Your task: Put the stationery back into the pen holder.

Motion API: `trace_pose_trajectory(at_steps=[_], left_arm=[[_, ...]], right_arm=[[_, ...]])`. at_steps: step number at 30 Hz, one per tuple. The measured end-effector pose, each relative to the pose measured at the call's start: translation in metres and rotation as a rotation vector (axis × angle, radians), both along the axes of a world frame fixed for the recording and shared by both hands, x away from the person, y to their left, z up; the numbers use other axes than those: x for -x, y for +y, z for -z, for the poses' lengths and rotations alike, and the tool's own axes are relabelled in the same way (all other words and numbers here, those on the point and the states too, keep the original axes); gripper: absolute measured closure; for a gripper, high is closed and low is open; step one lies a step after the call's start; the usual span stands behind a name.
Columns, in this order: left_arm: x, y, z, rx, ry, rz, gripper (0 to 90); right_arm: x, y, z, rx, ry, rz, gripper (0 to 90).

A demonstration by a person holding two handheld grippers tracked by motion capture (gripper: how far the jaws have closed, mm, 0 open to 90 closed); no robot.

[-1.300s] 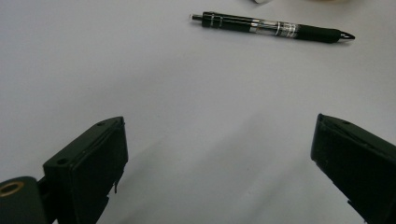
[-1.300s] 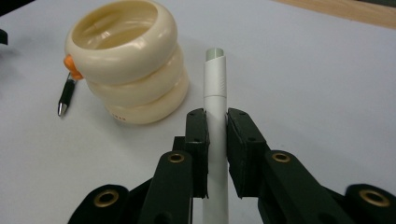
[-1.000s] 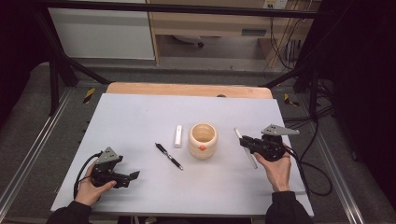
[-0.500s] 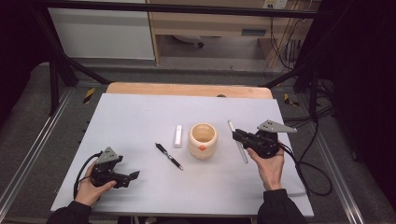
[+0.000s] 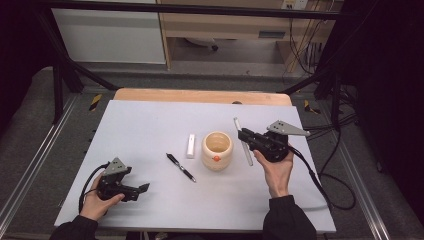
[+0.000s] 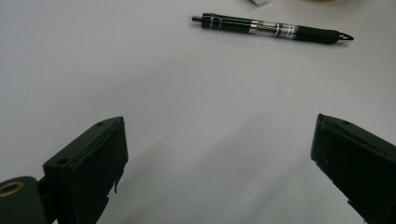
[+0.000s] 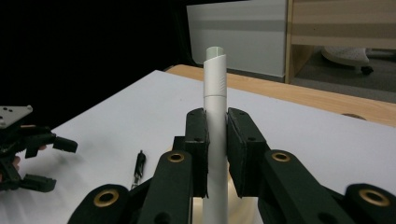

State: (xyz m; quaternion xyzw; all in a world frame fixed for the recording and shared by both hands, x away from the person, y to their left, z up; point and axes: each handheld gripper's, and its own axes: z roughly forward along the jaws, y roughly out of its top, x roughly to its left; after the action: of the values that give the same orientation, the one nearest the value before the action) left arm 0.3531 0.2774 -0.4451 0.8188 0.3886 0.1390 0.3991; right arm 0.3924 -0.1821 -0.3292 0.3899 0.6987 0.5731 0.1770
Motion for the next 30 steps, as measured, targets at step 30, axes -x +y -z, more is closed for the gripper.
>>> trace_pose_trajectory(at_steps=[30], left_arm=[[0.000, 0.000, 0.000, 0.003, 0.001, 0.004, 4.0]], right_arm=[[-0.055, 0.046, -0.001, -0.052, -0.021, 0.037, 79.2]])
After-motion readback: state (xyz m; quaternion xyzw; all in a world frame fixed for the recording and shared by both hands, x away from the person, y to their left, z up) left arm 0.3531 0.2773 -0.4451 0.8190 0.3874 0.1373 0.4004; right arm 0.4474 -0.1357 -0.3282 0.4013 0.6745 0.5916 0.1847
